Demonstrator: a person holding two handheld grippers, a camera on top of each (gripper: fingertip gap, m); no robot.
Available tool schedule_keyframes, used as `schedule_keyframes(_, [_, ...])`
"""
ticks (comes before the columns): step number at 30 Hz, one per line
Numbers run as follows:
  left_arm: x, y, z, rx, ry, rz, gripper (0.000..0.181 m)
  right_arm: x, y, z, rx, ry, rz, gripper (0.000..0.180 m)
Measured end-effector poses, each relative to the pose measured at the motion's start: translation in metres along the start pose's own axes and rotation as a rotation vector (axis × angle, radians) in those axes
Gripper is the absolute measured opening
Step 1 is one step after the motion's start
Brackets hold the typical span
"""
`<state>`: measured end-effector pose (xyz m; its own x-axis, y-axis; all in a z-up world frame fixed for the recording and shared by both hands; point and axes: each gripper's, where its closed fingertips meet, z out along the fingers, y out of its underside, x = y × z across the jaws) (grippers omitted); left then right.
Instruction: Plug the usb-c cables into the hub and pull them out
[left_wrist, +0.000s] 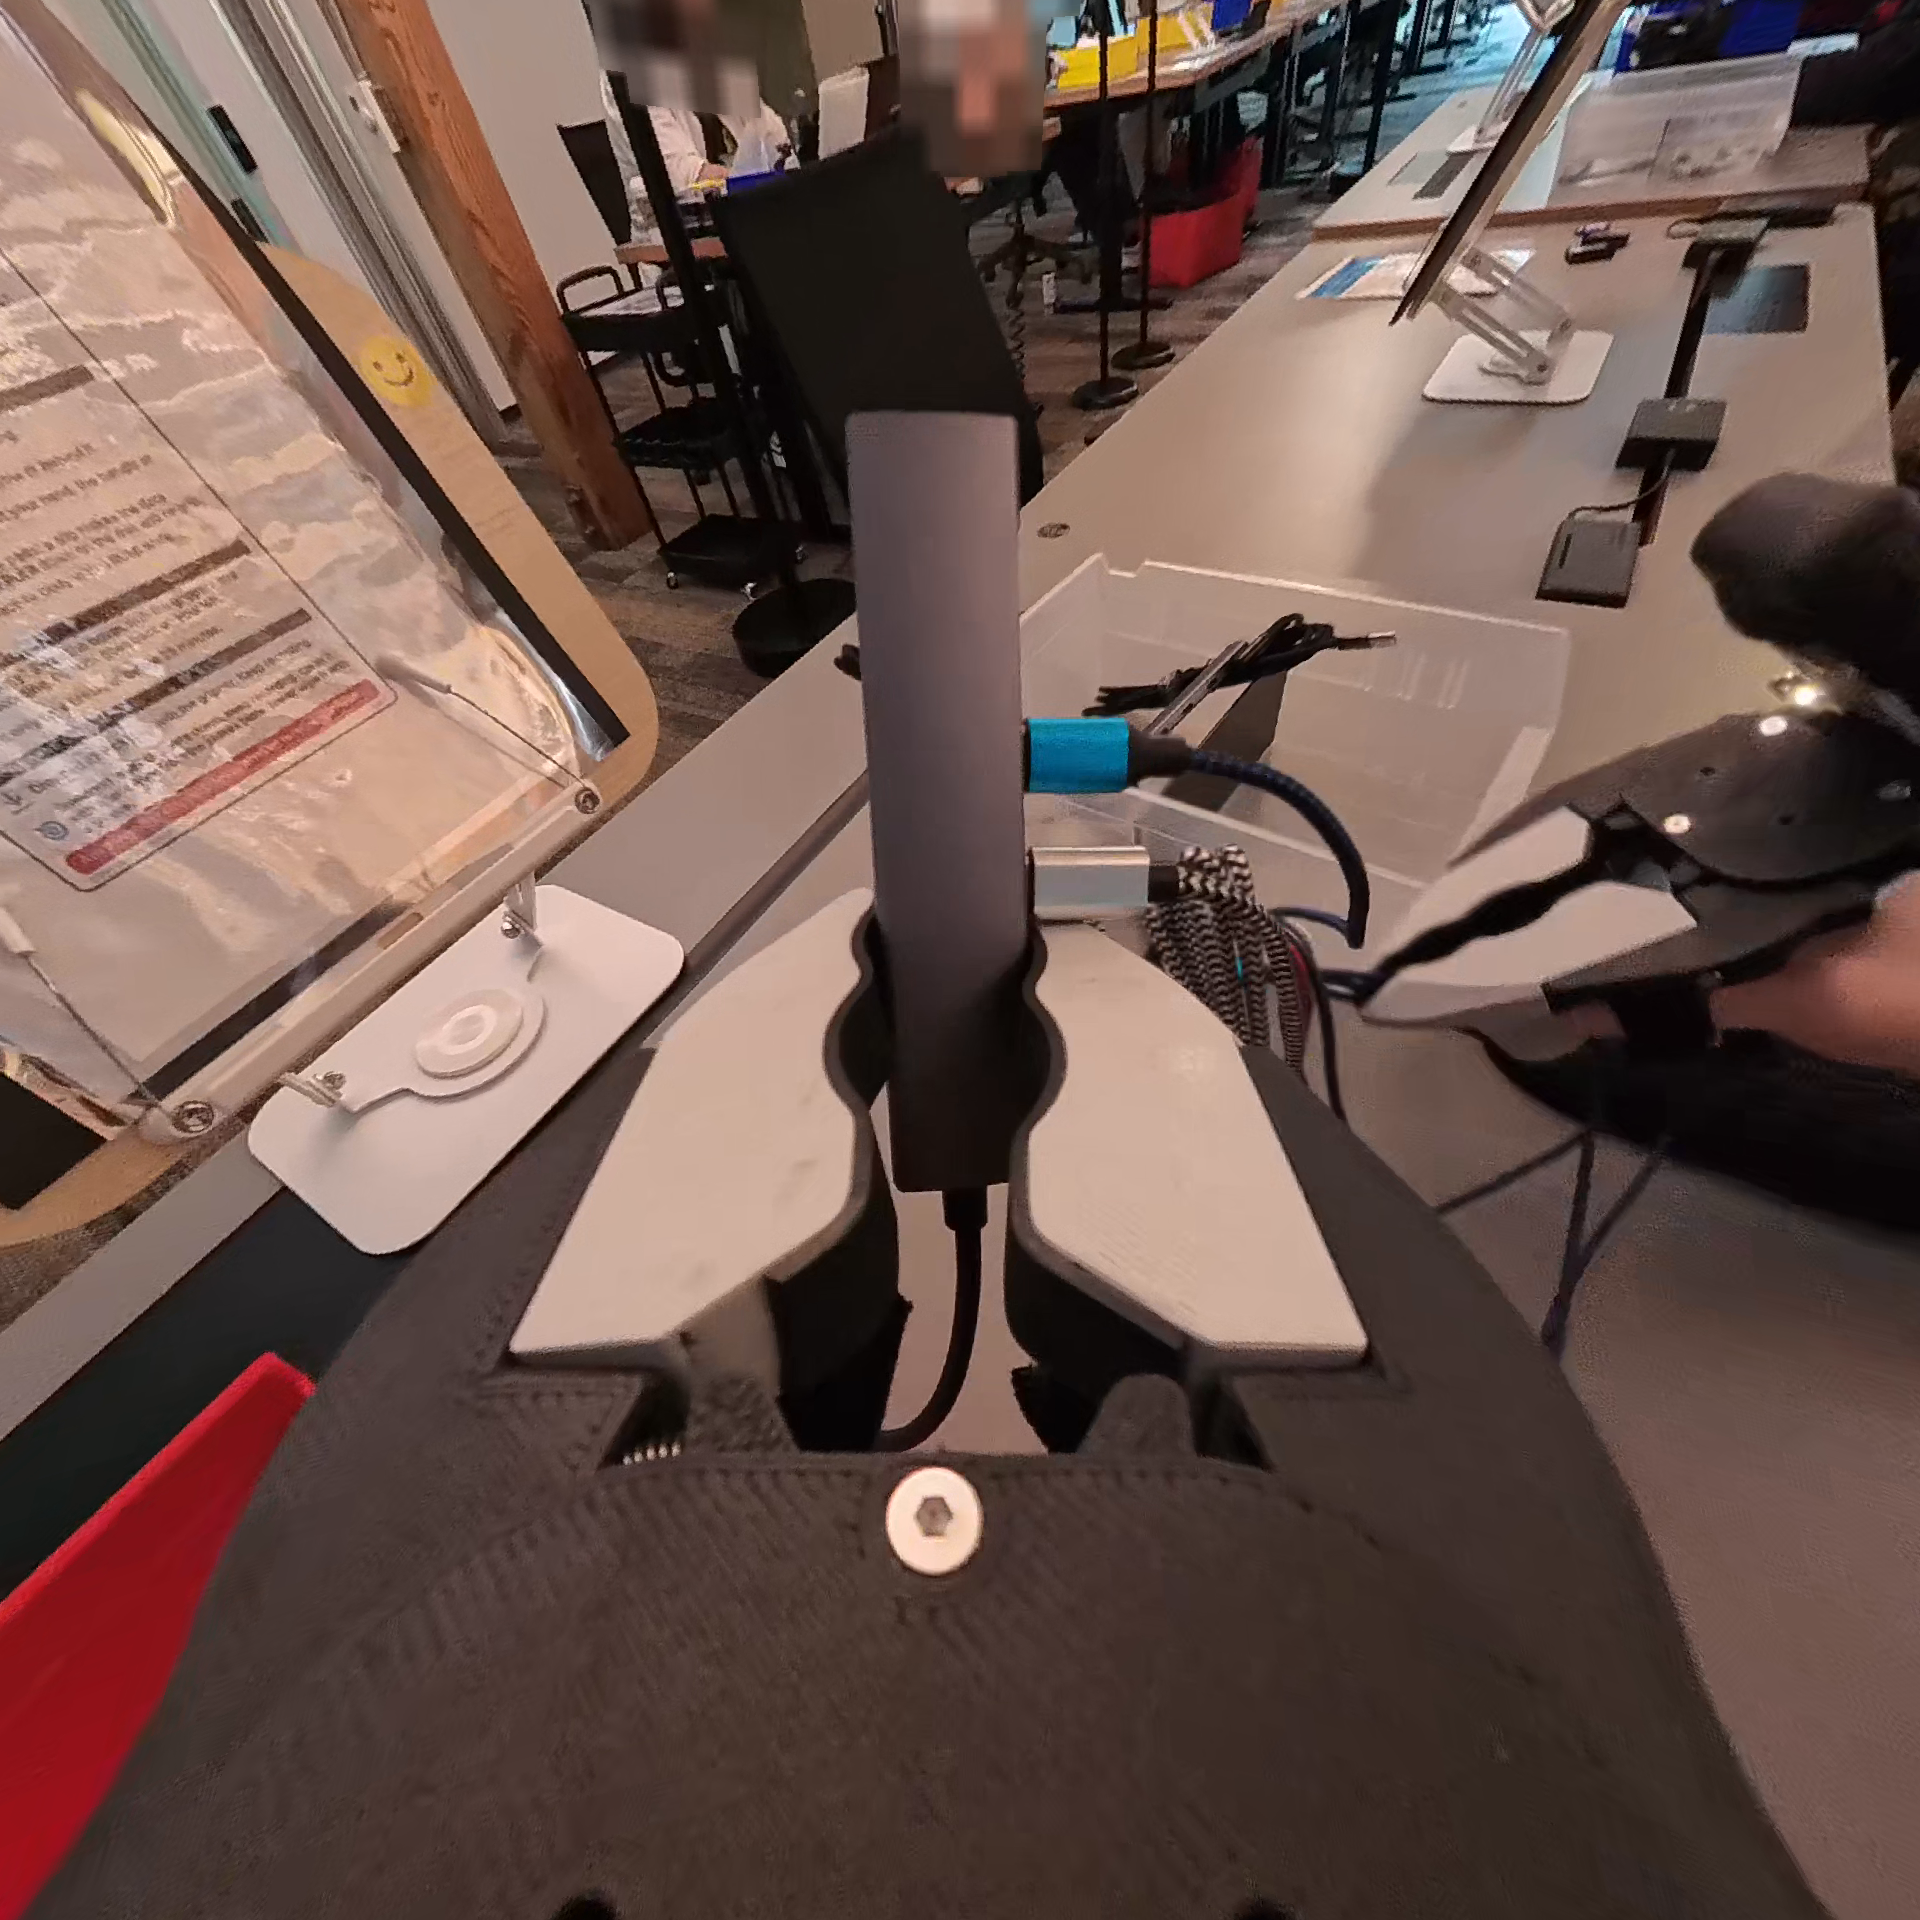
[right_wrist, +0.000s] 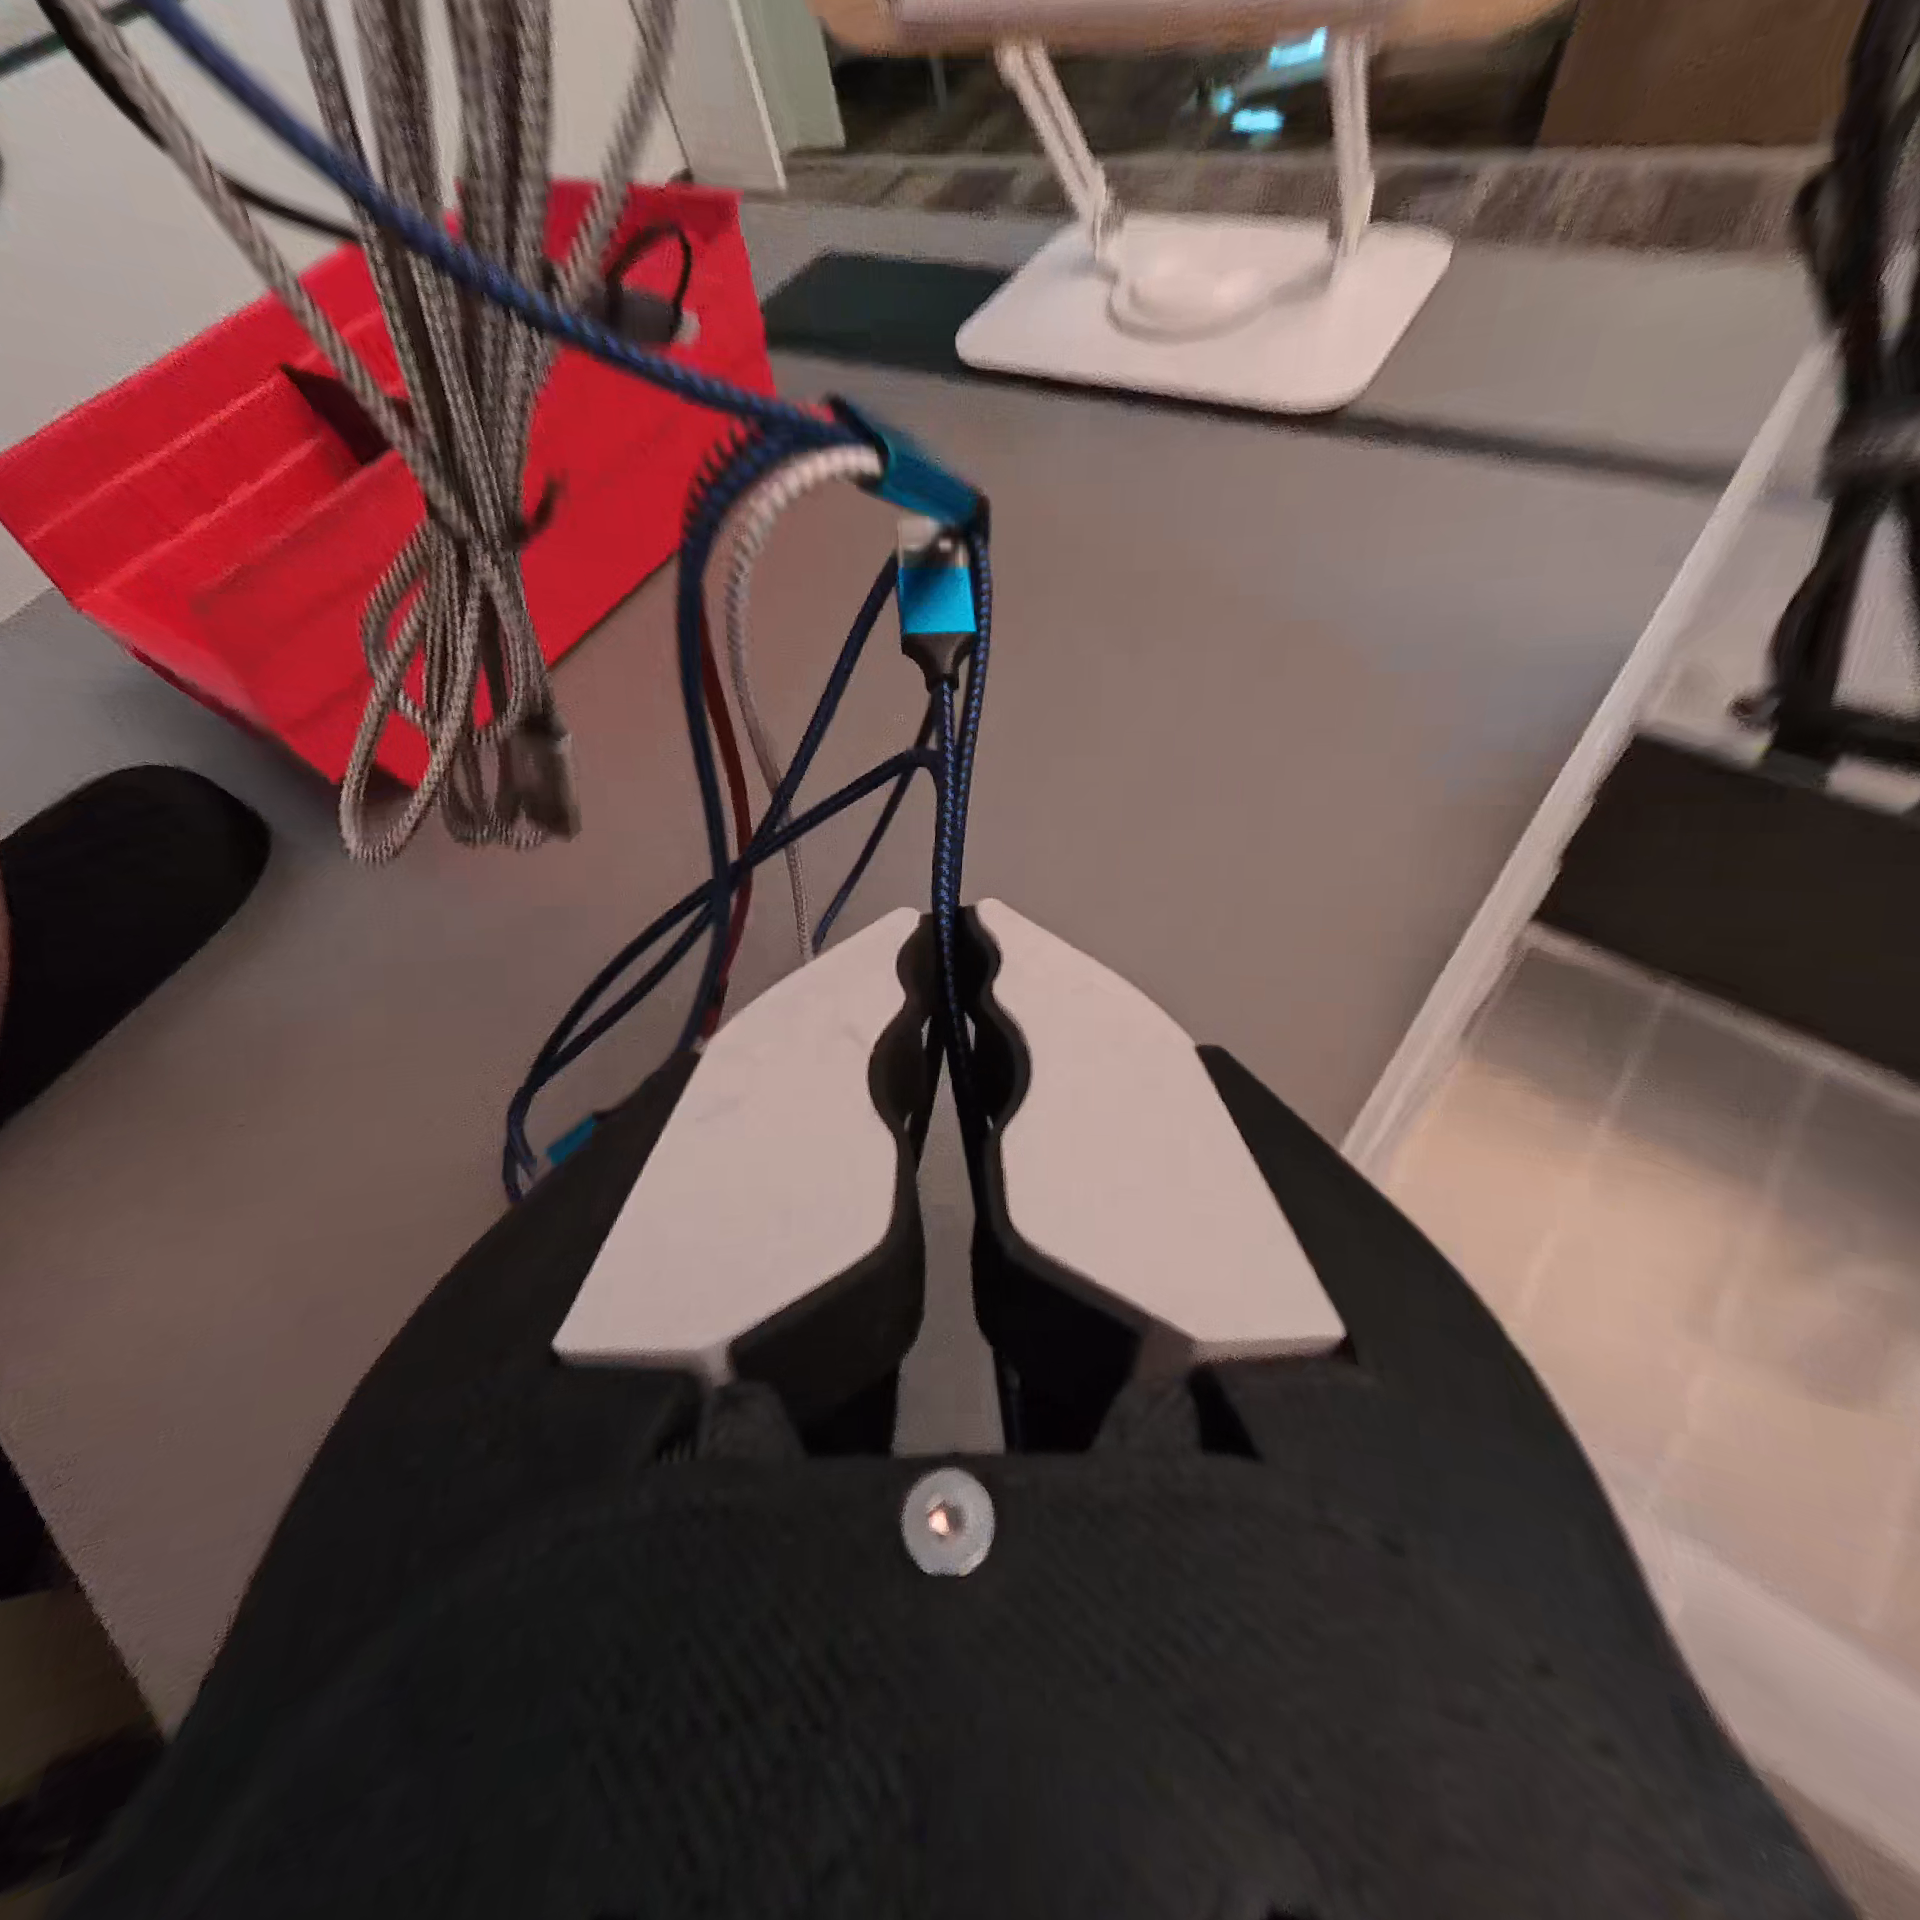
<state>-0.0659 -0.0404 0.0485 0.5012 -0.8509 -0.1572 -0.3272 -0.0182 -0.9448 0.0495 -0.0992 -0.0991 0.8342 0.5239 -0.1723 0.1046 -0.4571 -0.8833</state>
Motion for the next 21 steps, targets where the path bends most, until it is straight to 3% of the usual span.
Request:
schedule_keyframes(1, [0.001, -0.002, -0.001, 0.008, -0.003, -0.003, 0.021, 0.001, -0.014, -0.002, 0.017, -0.012, -0.023, 0.003])
schedule_keyframes(8, [-0.006, -0.041, -0.01, 0.13, 0.056, -0.121, 0.02, 0.02, -0.124, -0.008, 0.106, -0.094, -0.167, 0.003])
schedule_keyframes(11, [-0.013, -0.086, 0.007, 0.138, 0.107, -0.145, 0.02, 0.055, -0.168, -0.016, 0.144, -0.04, -0.232, 0.004])
schedule_keyframes(14, [-0.03, -0.135, 0.045, 0.113, 0.04, -0.065, 0.02, 0.109, -0.203, -0.034, 0.245, 0.047, -0.209, 0.004])
schedule_keyframes(18, [-0.031, -0.191, 0.115, 0.124, 0.009, 0.03, 0.02, 0.191, -0.209, -0.068, 0.49, 0.297, -0.193, 0.004])
schedule_keyframes(21, [-0.011, -0.207, 0.165, 0.076, 0.1, -0.039, 0.02, 0.242, -0.178, -0.061, 0.362, 0.405, -0.182, 0.004])
